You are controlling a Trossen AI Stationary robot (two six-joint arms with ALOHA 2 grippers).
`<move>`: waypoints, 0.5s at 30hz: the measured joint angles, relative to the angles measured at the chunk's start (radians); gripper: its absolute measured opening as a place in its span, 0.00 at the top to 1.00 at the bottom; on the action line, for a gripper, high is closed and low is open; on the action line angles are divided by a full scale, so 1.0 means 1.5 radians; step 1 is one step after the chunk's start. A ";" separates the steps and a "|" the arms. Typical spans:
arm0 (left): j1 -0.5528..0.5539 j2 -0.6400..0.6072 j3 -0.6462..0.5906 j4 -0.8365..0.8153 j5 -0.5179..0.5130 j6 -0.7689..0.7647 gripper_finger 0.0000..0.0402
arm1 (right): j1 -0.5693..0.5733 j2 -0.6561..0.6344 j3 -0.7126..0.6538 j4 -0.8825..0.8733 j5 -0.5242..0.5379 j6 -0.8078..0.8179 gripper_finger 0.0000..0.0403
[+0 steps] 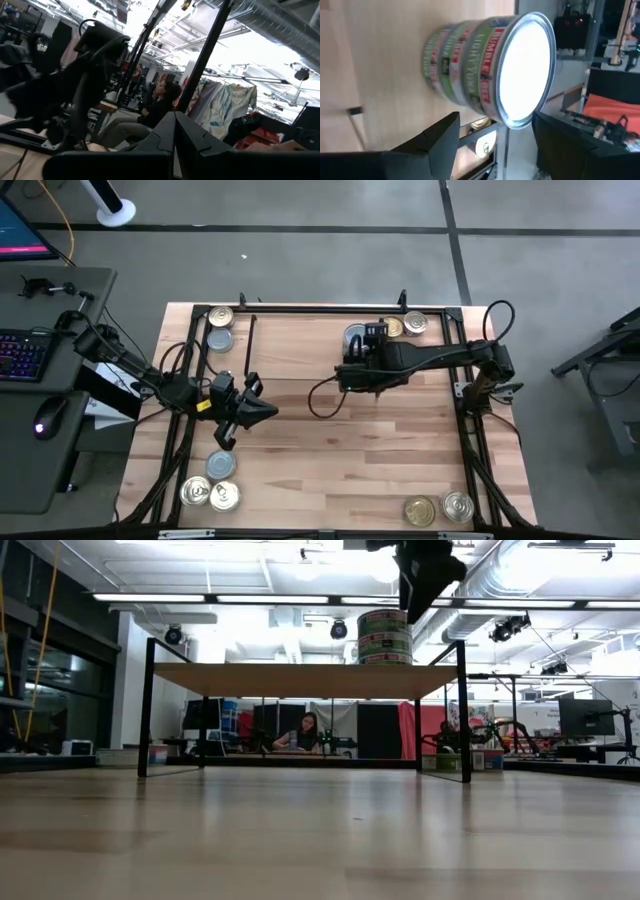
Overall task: Stack canned seafood by type on shelf
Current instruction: Stack the green white tuna can on top of the other green white tuna can on the shelf
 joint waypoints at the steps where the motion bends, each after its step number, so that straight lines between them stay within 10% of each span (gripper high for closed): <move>1: 0.000 0.000 0.000 -0.001 0.000 0.000 1.00 | 0.007 -0.007 0.000 -0.001 -0.008 0.000 0.41; 8: 0.000 -0.010 0.000 0.003 0.041 0.000 1.00 | 0.061 -0.066 0.000 0.029 -0.122 0.089 0.49; 15: 0.002 -0.031 0.000 0.005 0.024 0.037 1.00 | 0.083 -0.044 -0.033 0.288 -0.173 0.175 0.94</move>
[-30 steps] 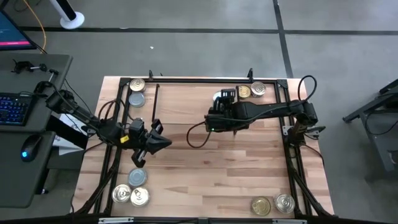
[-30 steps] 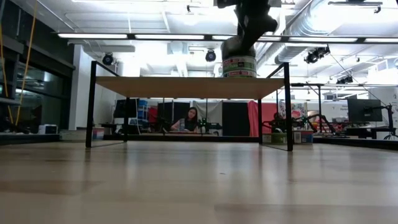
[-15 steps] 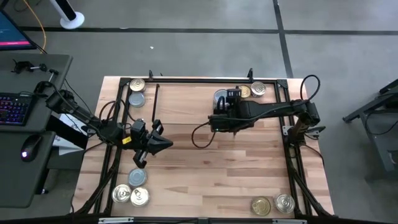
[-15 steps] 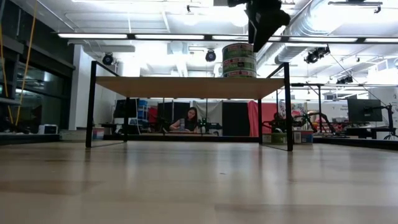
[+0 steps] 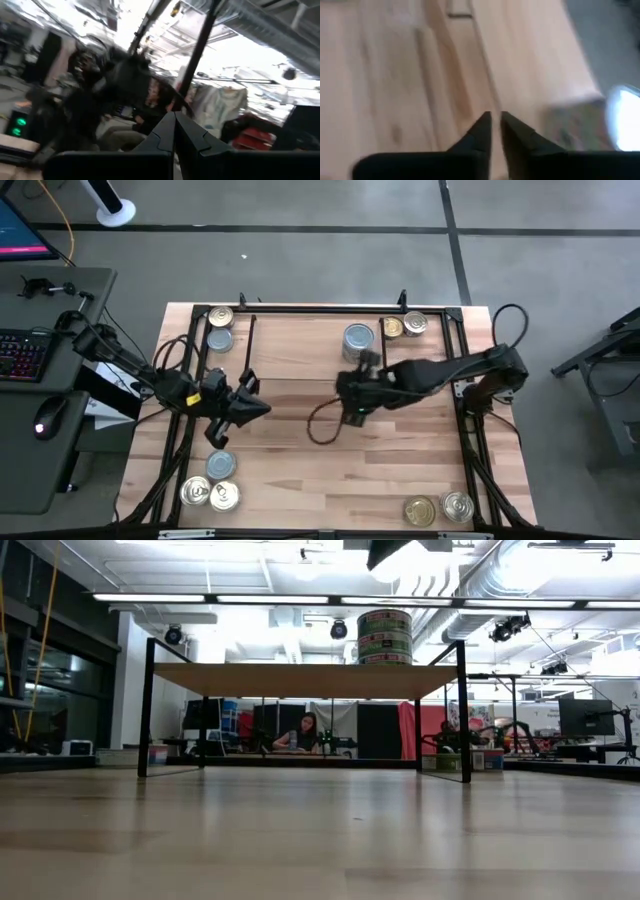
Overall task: Stack canned seafood by type on shelf
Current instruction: Stack the green white tuna can on top of the other green white tuna can on the shelf
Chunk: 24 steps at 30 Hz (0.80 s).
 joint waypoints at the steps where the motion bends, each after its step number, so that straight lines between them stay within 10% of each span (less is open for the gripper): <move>1: 0.000 -0.003 0.000 0.002 -0.010 0.009 1.00 | -0.012 0.012 -0.003 0.033 -0.021 -0.008 0.96; 24: 0.001 -0.041 0.000 -0.004 -0.030 0.004 1.00 | -0.296 0.274 0.313 -0.152 -0.240 -0.222 1.00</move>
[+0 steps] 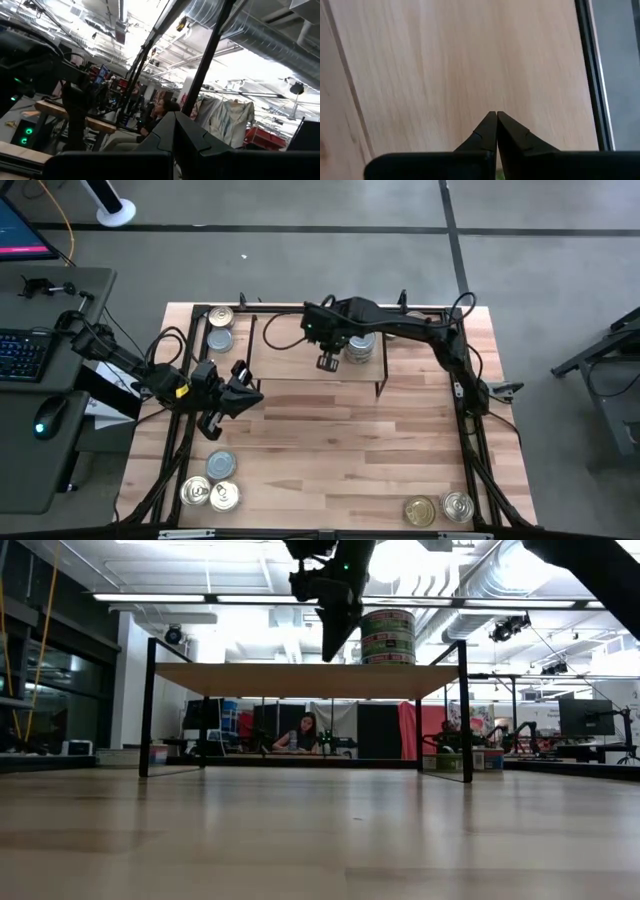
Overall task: Stack canned seafood by type on shelf
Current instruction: Stack the green white tuna can on top of the other green white tuna can on the shelf
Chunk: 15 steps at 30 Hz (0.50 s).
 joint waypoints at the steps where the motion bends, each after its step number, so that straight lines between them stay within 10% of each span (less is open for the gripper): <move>1: 0.000 0.000 0.000 -0.001 0.000 0.000 1.00 | 0.000 0.003 0.000 -0.001 0.000 -0.007 1.00; 15: 0.000 0.001 0.000 -0.010 0.000 0.000 1.00 | 0.001 0.008 0.000 -0.101 0.055 -0.043 1.00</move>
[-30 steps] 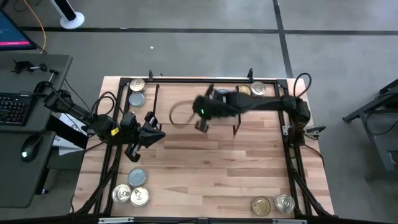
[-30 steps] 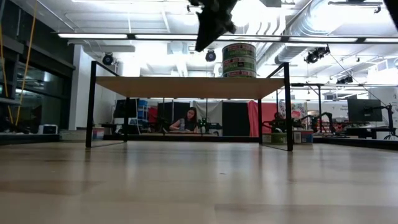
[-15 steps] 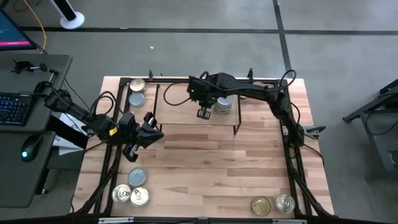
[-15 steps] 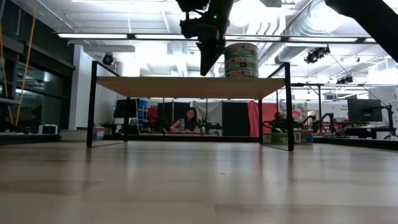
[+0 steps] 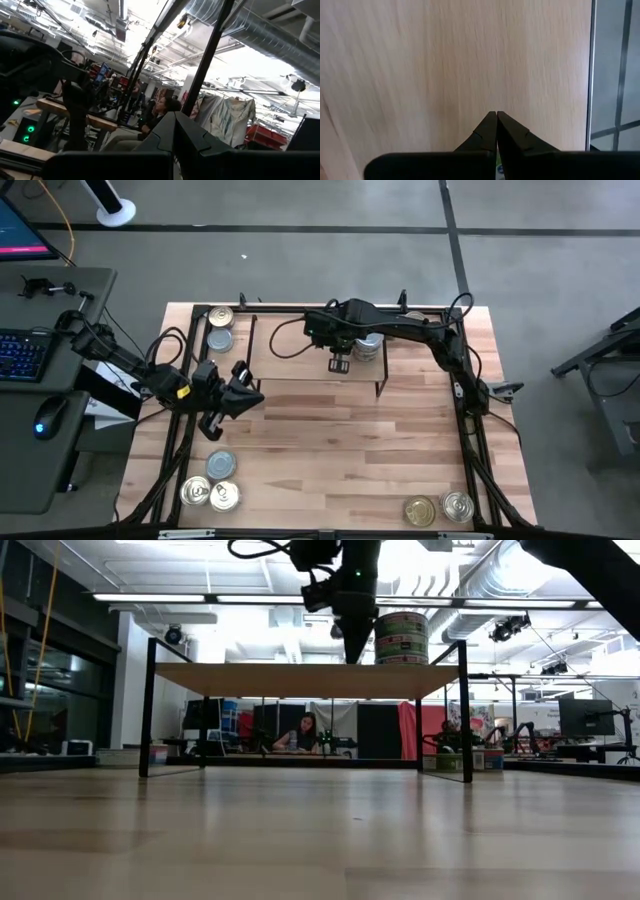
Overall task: Stack canned seafood by type on shelf
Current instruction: Stack the green white tuna can on top of the other green white tuna can on the shelf
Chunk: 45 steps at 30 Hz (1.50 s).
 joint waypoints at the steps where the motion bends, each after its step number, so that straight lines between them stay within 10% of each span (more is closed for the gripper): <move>1: 0.000 0.000 0.000 -0.004 0.000 0.000 1.00 | 0.000 0.000 0.000 0.000 0.004 0.000 1.00; 12: 0.000 0.000 0.000 -0.024 0.000 -0.006 1.00 | 0.007 0.000 0.009 0.004 0.013 0.010 1.00; 22: -0.002 -0.002 0.000 -0.068 0.047 -0.029 1.00 | 0.066 -0.053 0.054 0.273 -0.083 0.008 1.00; 45: -0.048 -0.001 0.000 -0.492 0.045 -0.189 1.00 | 0.358 -0.058 0.050 0.037 -0.145 0.316 1.00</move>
